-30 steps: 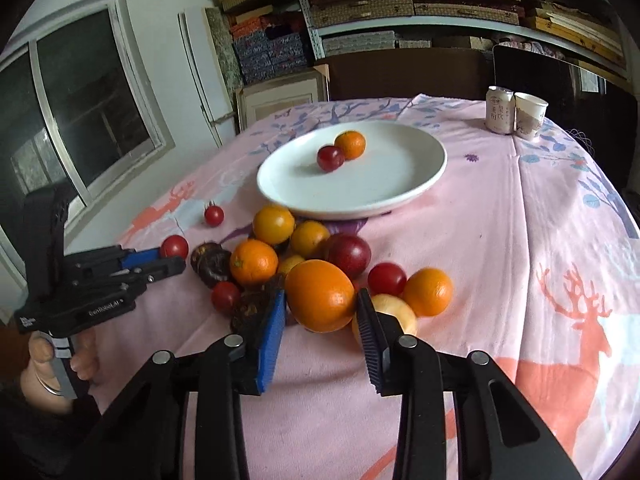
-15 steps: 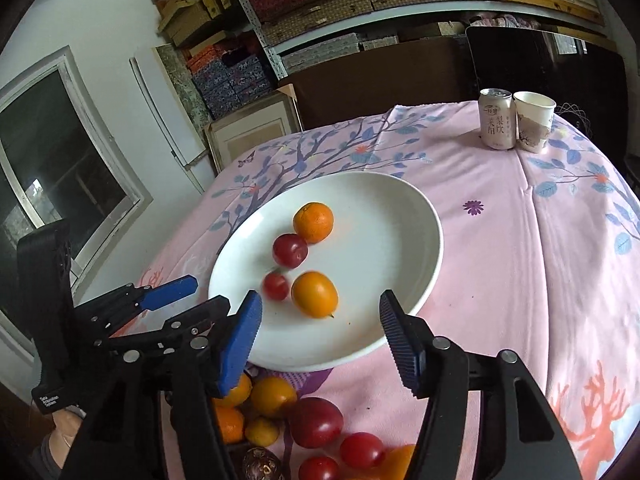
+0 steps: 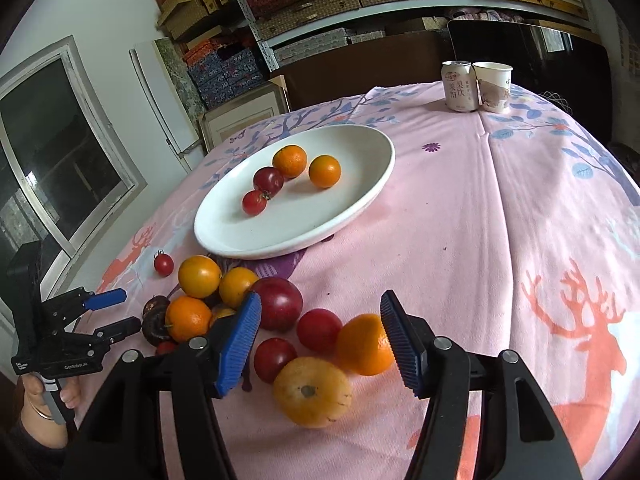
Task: Organize fruits
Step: 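Grasp a dark brown tomato with the left tool while the right tool grasps a yellow tomato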
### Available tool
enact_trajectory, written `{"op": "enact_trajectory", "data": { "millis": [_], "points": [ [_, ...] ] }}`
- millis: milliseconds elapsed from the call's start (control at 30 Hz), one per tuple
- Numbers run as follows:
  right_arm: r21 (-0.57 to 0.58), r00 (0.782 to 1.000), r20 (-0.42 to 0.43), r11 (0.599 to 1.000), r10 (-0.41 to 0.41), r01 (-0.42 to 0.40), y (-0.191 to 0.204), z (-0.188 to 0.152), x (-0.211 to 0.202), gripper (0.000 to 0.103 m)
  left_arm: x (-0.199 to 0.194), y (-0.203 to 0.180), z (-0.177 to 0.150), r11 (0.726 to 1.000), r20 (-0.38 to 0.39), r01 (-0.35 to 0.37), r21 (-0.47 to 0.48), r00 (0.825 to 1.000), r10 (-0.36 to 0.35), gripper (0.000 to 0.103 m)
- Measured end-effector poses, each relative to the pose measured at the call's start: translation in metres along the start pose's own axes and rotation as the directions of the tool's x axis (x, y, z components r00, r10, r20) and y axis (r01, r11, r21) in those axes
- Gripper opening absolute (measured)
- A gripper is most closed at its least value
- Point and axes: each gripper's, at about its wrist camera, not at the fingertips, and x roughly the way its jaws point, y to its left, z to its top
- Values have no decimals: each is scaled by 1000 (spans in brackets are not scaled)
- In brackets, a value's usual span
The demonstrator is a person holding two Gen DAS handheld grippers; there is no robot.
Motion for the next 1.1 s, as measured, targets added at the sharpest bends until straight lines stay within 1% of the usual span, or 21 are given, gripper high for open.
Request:
{"op": "enact_trajectory", "data": {
  "millis": [67, 133, 167, 233, 333, 367, 433, 467, 533, 633, 700, 767, 833, 900, 967, 1000, 1067, 1100],
  "points": [
    [-6, 1000, 4, 1000, -8, 8, 1, -1, 0, 63, 4, -4, -2, 999, -13, -25, 29, 1000, 26, 65],
    [-16, 1000, 7, 1000, -17, 17, 3, -3, -1, 63, 11, -9, 1, 998, -16, -46, 49, 999, 47, 63],
    [-18, 1000, 9, 1000, -19, 19, 4, -4, -1, 63, 16, -10, 3, 997, -26, -53, 54, 998, 54, 59],
    [-16, 1000, 13, 1000, -15, 15, 3, -4, -3, 63, 26, -13, 8, 998, -44, -42, 57, 998, 45, 57],
    [-10, 1000, 7, 1000, 4, -4, 2, -7, -5, 63, 35, -17, 18, 998, -38, -31, 60, 999, 33, 48],
    [-13, 1000, -3, 1000, 15, -15, 2, -8, -5, 64, 37, -18, 20, 998, -34, -14, 53, 999, 16, 41],
    [-38, 1000, -12, 999, 14, -15, 7, -10, -7, 65, 38, -18, 22, 999, -24, -19, 38, 1000, 20, 41],
    [-59, 1000, -18, 998, 5, -6, 10, -13, -9, 65, 36, -17, 22, 999, -17, -20, 29, 1000, 20, 41],
    [-105, 999, -32, 994, -20, 17, 18, -21, -13, 65, 27, -8, 22, 1000, 33, -23, -21, 999, 23, 41],
    [-142, 997, -63, 989, -54, 45, 23, -32, -18, 65, 5, 13, 19, 991, 136, 24, -129, 991, -7, 41],
    [-152, 995, -76, 987, -64, 51, 24, -39, -21, 65, -3, 19, 18, 987, 176, 37, -159, 984, -8, 41],
    [-174, 994, -88, 983, -71, 55, 27, -43, -21, 65, -5, 17, 18, 987, 182, 34, -157, 983, -5, 41],
    [-204, 989, -112, 976, -102, 77, 33, -44, -14, 63, -2, 10, 19, 991, 172, 13, -135, 985, 10, 41],
    [-222, 978, -148, 969, -144, 109, 35, -44, -2, 57, 0, 5, 19, 994, 161, -2, -113, 987, 20, 41],
    [-219, 972, -175, 969, -155, 115, 35, -43, 5, 46, 0, 3, 18, 995, 163, -7, -100, 986, 24, 41],
    [-204, 974, -165, 972, -153, 118, 33, -42, 4, 43, -1, 3, 18, 995, 166, -6, -100, 986, 23, 41],
    [-169, 979, -163, 981, -125, 97, 27, -40, 3, 43, 0, 5, 18, 994, 164, -4, -108, 986, 22, 41],
    [-159, 982, -149, 983, -116, 93, 25, -40, 0, 42, 0, 6, 18, 994, 161, -1, -114, 987, 20, 41]
  ]
}}
